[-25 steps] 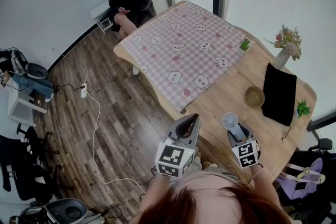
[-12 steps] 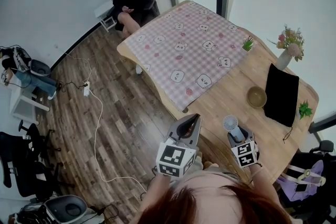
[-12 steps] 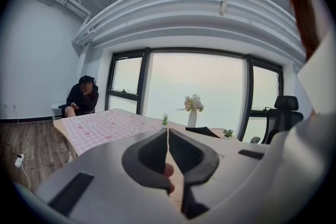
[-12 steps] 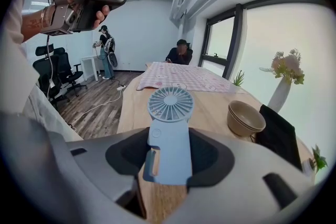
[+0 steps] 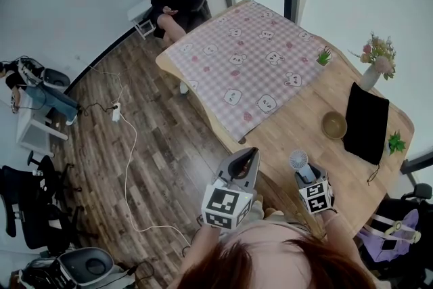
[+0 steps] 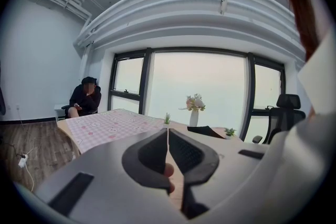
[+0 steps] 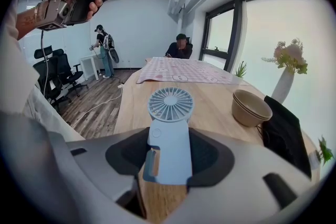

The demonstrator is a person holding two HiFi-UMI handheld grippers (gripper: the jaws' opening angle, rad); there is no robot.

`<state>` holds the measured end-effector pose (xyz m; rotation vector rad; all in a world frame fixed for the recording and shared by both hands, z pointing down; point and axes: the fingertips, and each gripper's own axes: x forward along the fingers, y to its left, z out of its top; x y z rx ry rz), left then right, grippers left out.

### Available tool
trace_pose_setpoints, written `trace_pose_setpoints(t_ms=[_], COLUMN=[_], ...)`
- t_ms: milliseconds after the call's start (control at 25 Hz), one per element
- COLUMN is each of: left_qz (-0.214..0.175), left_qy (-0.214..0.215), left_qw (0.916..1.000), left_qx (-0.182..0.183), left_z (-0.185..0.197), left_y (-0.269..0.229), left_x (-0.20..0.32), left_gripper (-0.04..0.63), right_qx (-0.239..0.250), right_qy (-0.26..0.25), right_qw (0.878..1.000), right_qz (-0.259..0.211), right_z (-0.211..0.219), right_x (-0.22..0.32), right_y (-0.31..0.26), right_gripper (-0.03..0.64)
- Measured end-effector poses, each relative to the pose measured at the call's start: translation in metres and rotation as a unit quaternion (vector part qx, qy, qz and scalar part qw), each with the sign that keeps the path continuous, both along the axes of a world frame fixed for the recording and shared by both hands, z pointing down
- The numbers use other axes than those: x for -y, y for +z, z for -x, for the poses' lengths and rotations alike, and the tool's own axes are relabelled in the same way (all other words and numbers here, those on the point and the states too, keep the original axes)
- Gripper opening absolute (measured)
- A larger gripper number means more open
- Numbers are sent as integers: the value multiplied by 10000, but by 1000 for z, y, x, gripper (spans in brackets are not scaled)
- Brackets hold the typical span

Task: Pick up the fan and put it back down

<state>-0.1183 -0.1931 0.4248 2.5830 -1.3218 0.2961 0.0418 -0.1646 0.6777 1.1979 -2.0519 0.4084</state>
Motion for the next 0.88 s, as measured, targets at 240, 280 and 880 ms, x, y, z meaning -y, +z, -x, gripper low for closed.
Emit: trace_pose_setpoints(t_ms=[240,280,880], left_qz=[23,29,84], left_qy=[-56,-61,-55], left_qw=[10000,10000,9999], left_qx=[31,44,110], left_z=[3,4,1], left_y=[2,2,1], left_x=[-3,-4,-10], left_gripper=[14,14,14], right_qx=[52,64,191], right_qy=[35,39,168], right_qw=[10000,10000,9995], right_qz=[-41,-32,195], right_z=[-3,-2,-1], right_x=[5,5,12], right_y=[16,16,24], right_gripper=[213,213,213])
